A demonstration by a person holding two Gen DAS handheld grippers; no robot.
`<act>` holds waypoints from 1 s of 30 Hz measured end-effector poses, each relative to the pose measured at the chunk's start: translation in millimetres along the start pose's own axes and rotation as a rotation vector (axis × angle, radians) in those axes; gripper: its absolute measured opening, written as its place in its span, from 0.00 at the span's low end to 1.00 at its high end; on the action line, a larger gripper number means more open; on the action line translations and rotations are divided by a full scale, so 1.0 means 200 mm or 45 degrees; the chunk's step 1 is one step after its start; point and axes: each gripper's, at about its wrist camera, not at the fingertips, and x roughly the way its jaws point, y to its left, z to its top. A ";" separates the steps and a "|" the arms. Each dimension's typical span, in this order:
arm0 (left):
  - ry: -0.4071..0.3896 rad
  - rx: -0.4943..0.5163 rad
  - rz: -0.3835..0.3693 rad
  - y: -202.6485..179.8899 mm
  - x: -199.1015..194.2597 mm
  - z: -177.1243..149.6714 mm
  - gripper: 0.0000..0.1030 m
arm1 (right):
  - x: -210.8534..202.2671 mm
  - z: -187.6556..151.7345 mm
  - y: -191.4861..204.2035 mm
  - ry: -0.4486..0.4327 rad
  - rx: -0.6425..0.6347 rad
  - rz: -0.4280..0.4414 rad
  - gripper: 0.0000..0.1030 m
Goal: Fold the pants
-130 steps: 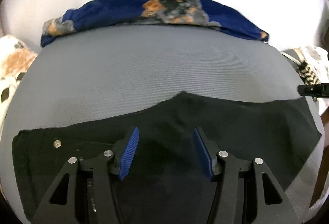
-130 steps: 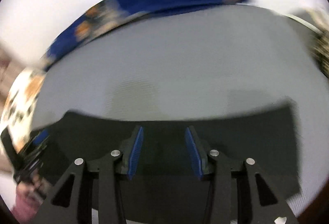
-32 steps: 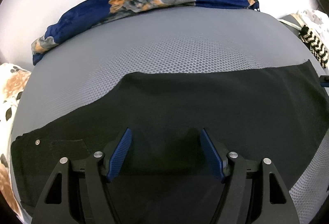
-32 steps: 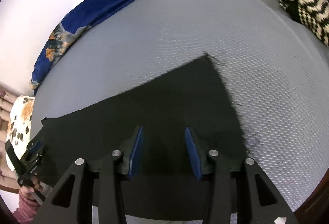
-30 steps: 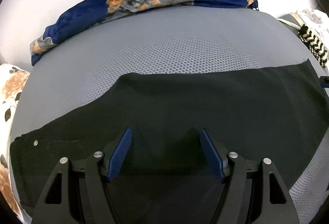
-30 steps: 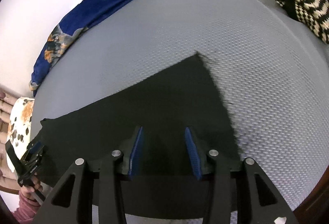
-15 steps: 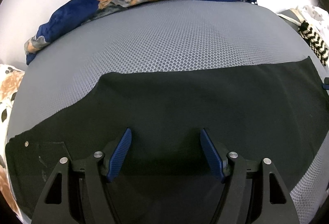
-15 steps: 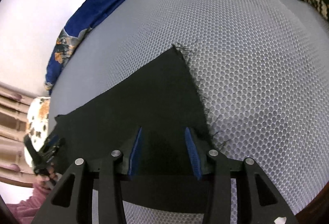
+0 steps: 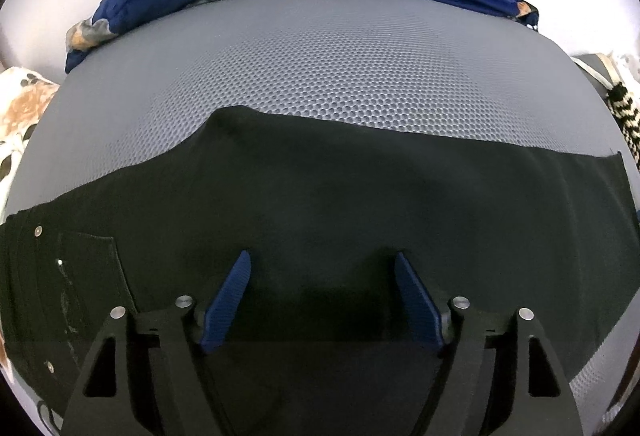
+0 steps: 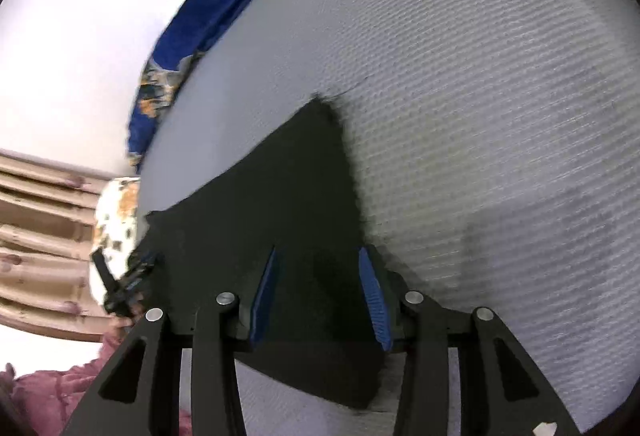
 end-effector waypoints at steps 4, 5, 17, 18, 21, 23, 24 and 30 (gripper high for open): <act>0.004 -0.006 0.010 0.00 0.00 0.01 0.74 | 0.01 0.03 -0.03 0.028 0.014 0.048 0.40; 0.004 -0.008 0.012 0.00 0.00 0.01 0.74 | 0.02 0.03 -0.04 0.047 0.001 0.081 0.40; -0.003 -0.037 0.029 0.01 0.02 0.01 0.79 | 0.17 0.03 0.05 0.058 -0.015 0.229 0.11; -0.005 -0.038 0.028 0.01 0.02 0.01 0.79 | 0.17 0.02 0.07 0.040 -0.012 0.208 0.11; -0.012 -0.036 0.031 0.01 0.02 0.01 0.81 | 0.16 -0.02 0.14 -0.007 0.001 0.105 0.11; -0.017 -0.035 0.035 0.01 0.02 0.01 0.82 | 0.15 -0.03 0.19 -0.029 0.008 0.021 0.11; -0.018 -0.036 0.035 0.00 0.02 0.01 0.82 | 0.15 -0.03 0.23 -0.046 0.008 -0.045 0.11; -0.026 -0.026 0.027 0.01 0.02 0.02 0.82 | 0.14 -0.06 0.41 -0.117 0.034 -0.211 0.10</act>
